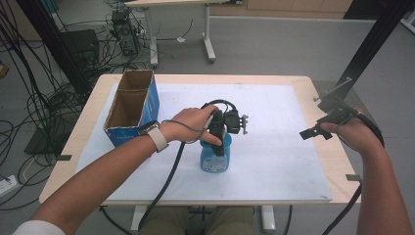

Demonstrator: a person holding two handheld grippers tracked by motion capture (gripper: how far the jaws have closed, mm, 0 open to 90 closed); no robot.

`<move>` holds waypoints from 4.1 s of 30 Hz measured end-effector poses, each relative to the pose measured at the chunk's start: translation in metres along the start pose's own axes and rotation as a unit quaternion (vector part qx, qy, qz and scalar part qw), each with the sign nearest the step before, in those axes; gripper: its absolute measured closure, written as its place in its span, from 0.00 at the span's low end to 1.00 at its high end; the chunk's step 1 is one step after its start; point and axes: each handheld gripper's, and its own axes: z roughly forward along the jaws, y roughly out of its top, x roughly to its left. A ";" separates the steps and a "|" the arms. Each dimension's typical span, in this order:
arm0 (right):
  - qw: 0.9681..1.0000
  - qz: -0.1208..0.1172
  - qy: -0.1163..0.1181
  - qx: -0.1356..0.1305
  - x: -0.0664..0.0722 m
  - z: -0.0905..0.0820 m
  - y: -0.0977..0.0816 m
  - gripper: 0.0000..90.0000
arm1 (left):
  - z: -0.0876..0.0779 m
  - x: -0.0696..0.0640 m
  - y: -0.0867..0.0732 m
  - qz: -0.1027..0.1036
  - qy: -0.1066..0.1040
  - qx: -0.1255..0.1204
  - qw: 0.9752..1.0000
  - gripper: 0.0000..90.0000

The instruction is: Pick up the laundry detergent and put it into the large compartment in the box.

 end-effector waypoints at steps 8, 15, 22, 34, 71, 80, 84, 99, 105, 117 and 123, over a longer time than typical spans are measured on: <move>1.000 0.000 0.000 -0.002 0.001 -0.001 -0.003 0.09 | 0.000 -0.001 0.001 -0.007 0.000 0.002 1.000 0.44; 1.000 0.002 -0.004 -0.006 0.001 -0.005 -0.008 0.09 | -0.005 0.000 -0.003 -0.032 0.005 -0.008 0.999 0.44; 1.000 0.005 -0.006 -0.008 0.001 -0.008 -0.011 0.09 | -0.020 0.000 -0.007 -0.057 0.002 -0.012 0.998 0.44; 1.000 0.003 -0.010 -0.012 0.005 -0.012 -0.013 0.09 | -0.051 -0.004 -0.013 -0.120 0.021 0.002 0.993 0.43; 0.999 -0.025 -0.003 -0.027 0.016 -0.012 -0.001 0.09 | -0.150 -0.008 -0.025 -0.266 0.069 0.005 0.962 0.43; 0.999 -0.037 -0.001 -0.030 0.019 -0.010 0.007 0.09 | -0.167 0.000 -0.031 -0.313 0.067 0.004 0.947 0.43; 0.999 -0.044 -0.001 -0.031 0.019 -0.012 0.010 0.09 | -0.173 0.004 -0.036 -0.333 0.067 -0.003 0.941 0.43; 0.998 -0.059 0.002 -0.035 0.017 -0.007 0.020 0.09 | -0.199 0.017 -0.054 -0.411 0.084 0.002 0.908 0.43; 0.997 -0.064 0.004 -0.037 0.016 -0.007 0.022 0.09 | -0.209 0.017 -0.060 -0.429 0.091 0.001 0.899 0.43; 0.996 -0.074 0.000 -0.048 0.019 -0.010 0.024 0.09 | -0.232 0.017 -0.080 -0.474 0.097 -0.012 0.875 0.43; 0.996 -0.073 0.001 -0.043 0.017 -0.005 0.025 0.09 | -0.242 0.014 -0.092 -0.502 0.108 -0.013 0.858 0.43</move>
